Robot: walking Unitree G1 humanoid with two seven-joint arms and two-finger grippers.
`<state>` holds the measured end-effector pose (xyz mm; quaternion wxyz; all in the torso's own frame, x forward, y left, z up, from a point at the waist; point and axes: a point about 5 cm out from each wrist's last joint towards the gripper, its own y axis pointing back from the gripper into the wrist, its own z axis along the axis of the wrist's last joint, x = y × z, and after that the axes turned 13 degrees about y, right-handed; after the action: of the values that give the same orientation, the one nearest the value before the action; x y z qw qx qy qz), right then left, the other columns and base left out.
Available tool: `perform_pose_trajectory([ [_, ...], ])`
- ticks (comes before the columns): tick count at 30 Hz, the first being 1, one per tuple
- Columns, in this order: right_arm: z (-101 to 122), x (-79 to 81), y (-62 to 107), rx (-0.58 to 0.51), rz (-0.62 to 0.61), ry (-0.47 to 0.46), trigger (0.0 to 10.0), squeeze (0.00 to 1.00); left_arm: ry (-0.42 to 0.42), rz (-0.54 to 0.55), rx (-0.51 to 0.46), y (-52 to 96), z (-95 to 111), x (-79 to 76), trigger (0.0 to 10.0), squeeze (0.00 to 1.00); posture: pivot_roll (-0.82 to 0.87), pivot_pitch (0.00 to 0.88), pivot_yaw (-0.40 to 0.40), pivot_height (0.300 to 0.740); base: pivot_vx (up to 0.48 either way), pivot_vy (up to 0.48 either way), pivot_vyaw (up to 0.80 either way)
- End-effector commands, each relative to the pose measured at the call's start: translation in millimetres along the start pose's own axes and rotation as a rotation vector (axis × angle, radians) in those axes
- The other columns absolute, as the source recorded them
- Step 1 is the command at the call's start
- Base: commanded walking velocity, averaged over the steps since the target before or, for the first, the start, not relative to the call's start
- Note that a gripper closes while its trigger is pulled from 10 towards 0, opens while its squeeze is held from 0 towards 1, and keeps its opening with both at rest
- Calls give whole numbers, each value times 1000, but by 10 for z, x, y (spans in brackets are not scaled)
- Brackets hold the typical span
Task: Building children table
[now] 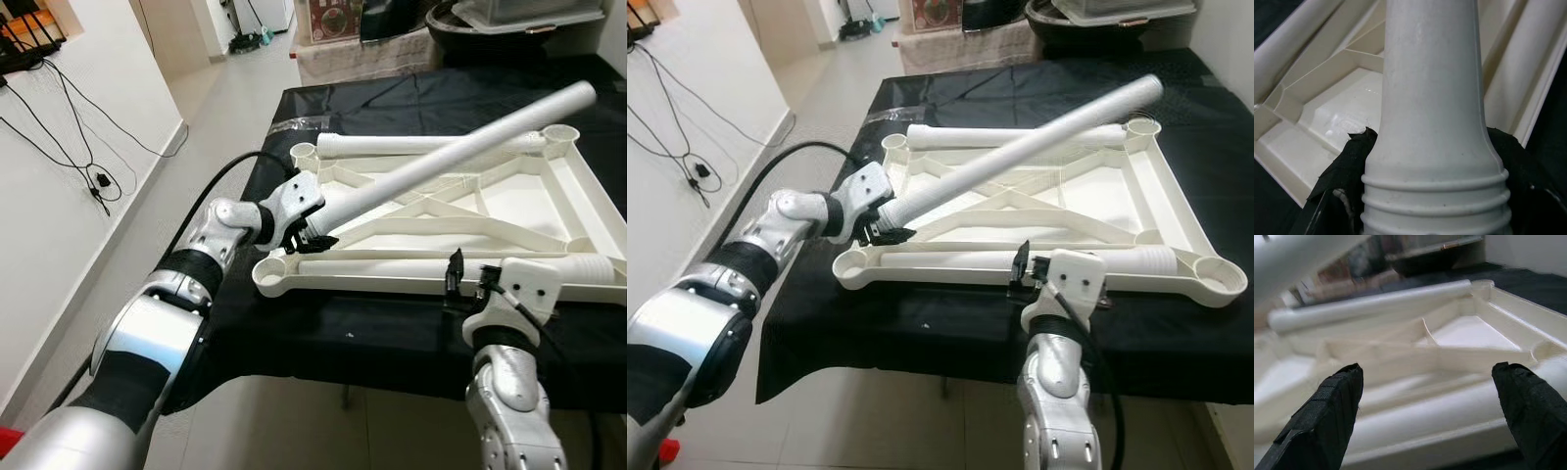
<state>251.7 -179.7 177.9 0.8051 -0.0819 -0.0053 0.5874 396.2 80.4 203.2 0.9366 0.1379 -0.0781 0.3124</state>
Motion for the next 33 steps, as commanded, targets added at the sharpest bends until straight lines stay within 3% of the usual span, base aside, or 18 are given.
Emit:
perform_pose_trajectory([
  [1, 38, 83, 0, -25, 73, -131, 10000, 1000, 10, 65, -94, 35, 25, 29, 10000, 0, 101, 0, 96, 740, 0, 0, 0],
  [7, 116, 166, -17, -60, 167, -238, 10000, 1000, -57, 124, -154, 43, -32, -33, 10000, 0, 94, 0, 62, 740, 0, 0, 0],
  [8, 142, 218, -32, -58, 222, -289, 10000, 169, -81, 157, -197, 58, -69, -81, 10000, 0, 91, 0, 57, 740, 0, 0, 0],
  [9, 157, 250, -43, -56, 259, -324, 10000, 169, -94, 180, -228, 70, -94, -116, 10000, 0, 91, 0, 54, 740, 0, 0, 0],
  [10, 156, 271, -51, -48, 283, -357, 10000, 0, -92, 198, -253, 82, -107, -138, 10000, 0, 89, 0, 49, 740, 0, 0, 0],
  [11, 156, 271, -51, -48, 283, -357, 10000, 0, -92, 198, -253, 82, -107, -138, 10000, 0, 89, 0, 49, 740, 0, 0, 0],
  [13, 192, 314, -54, -41, 363, -488, 10000, 0, -124, 202, -299, 116, -138, -233, 10000, 0, 89, 0, 35, 740, 0, 0, 0],
  [15, 192, 314, -54, -41, 363, -488, 10000, 0, -124, 202, -299, 116, -138, -233, 10000, 0, 89, 0, 35, 740, 0, 0, 0],
  [16, 225, 330, -52, -46, 412, -557, 10000, 0, -122, 207, -318, 136, -167, -280, 10000, 0, 85, 0, 29, 740, 0, 0, 0],
  [17, 225, 330, -52, -46, 412, -557, 10000, 0, -122, 207, -318, 136, -167, -280, 10000, 0, 85, 0, 29, 740, 0, 0, 0],
  [18, 291, 356, -22, -66, 511, -644, 10000, 0, -103, 213, -334, 167, -236, -360, 10000, 0, 86, 0, 18, 740, 0, 0, 0],
  [25, 320, 379, 1, -69, 573, -666, 10000, 0, -84, 216, -357, 178, -283, -485, 10000, 0, 79, 0, 12, 740, 0, 0, 0],
  [26, 386, 394, 12, -101, 608, -669, 10000, 0, -78, 193, -359, 164, -308, -589, 10000, 0, 79, 0, 12, 740, 0, 0, 0],
  [33, 411, 420, 34, -102, 670, -659, 10000, 0, -62, 163, -352, 146, -349, -767, 10000, 0, 71, 0, 13, 740, 0, 0, 0],
])
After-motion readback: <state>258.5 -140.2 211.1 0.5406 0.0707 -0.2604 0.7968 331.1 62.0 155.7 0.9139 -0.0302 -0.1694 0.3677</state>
